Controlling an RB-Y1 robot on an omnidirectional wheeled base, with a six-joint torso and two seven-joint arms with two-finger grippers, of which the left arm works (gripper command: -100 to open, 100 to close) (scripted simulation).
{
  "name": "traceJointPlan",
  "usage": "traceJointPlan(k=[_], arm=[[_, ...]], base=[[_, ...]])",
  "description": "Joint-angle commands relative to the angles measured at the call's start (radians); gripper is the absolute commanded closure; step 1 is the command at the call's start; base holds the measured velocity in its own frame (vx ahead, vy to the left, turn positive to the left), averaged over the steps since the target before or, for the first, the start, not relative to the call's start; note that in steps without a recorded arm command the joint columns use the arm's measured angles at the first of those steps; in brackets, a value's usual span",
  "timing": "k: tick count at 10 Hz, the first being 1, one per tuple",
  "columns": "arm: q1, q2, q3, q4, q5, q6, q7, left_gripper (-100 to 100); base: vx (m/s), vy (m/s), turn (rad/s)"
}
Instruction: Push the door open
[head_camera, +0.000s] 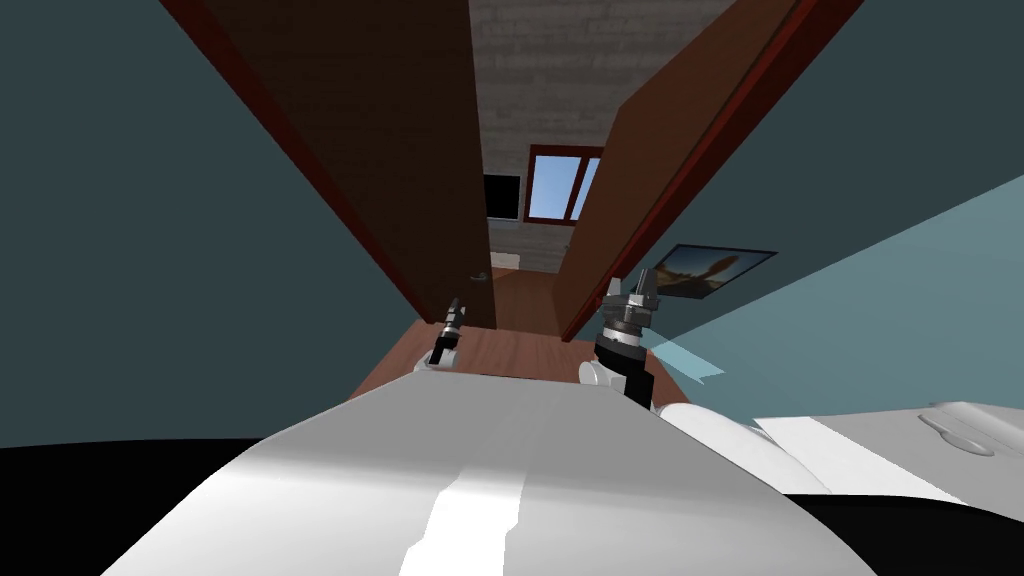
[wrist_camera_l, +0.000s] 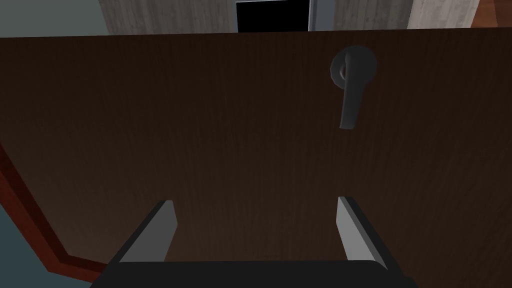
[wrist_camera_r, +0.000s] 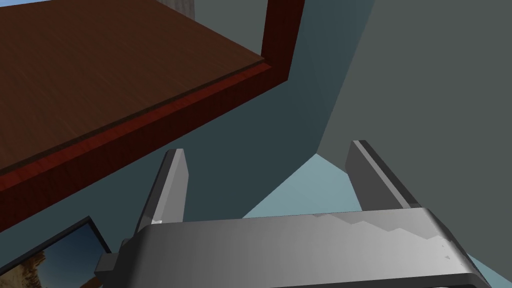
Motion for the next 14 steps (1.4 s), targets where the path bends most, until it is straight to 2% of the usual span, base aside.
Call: traceJointPlan(k=[1,2,11,12,14], arm=[[-0.019,0.004,-0.003,0.050,0.004,-0.009,0.002,-100],[-0.019,0.004,-0.003,0.051,0.004,-0.009,0.002,-100],[-0.110,0.027,-0.021,0.285,0.026,-0.046,0.013,-100],[-0.124,0.030,-0.024,0.324,0.030,-0.052,0.015,-100],[-0.139,0.034,-0.027,0.362,0.033,-0.058,0.017,-100]], base=[[0.068,0.021,-0.073],[0.051,0.016,-0.031],[0.084,0.023,-0.062],[0.106,0.047,-0.097],[0.100,0.033,-0.051]])
